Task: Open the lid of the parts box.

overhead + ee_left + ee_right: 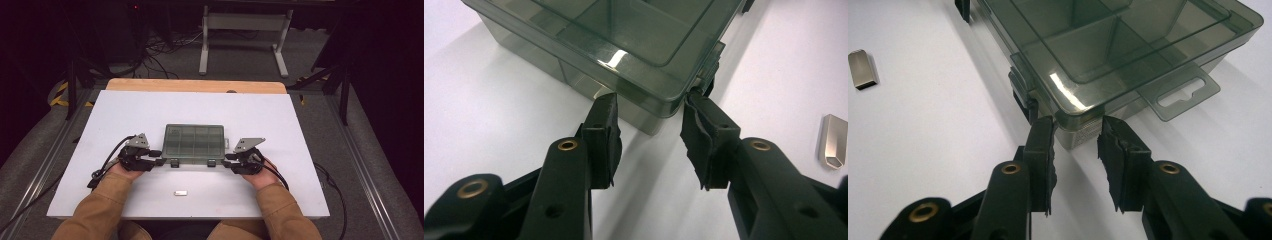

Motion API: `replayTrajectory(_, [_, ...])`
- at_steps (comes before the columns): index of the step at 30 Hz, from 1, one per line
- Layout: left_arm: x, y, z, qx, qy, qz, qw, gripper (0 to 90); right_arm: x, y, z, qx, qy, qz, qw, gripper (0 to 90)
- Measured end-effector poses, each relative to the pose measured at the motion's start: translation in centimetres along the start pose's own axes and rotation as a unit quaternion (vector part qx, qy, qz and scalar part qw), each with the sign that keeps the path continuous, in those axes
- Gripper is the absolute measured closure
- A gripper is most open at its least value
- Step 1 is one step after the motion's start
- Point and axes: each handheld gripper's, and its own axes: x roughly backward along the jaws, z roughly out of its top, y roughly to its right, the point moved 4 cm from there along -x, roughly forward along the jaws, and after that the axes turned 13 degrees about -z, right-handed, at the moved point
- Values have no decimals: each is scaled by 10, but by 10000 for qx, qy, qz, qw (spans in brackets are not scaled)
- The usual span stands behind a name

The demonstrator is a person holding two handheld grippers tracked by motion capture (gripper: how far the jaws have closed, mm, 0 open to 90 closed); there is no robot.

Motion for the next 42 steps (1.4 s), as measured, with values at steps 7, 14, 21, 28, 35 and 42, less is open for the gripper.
replayTrajectory(7, [0, 0, 0, 0, -6, -4, 10000, 597, 0, -1, 0, 34, -4, -28, 10000, 675])
replayTrajectory(14, [0, 0, 0, -7, -8, 17, 10000, 597, 1, -2, 0, 135, 8, -115, 9998, 684])
replayTrajectory(21, [0, 0, 0, -13, -3, 6, 10000, 591, 3, -2, 1, 111, 83, -60, 9999, 722])
replayTrajectory(28, [0, 1, 0, -22, -15, 12, 10000, 587, 2, -2, 1, 79, 81, -41, 9999, 720])
replayTrajectory(35, [1, 1, 1, -8, 34, -65, 10000, 572, 3, -1, 1, 51, 98, 2, 9999, 719])
replayTrajectory(42, [4, 1, 2, -31, 134, -105, 9999, 568, 4, 1, 2, -11, 140, 34, 9999, 715])
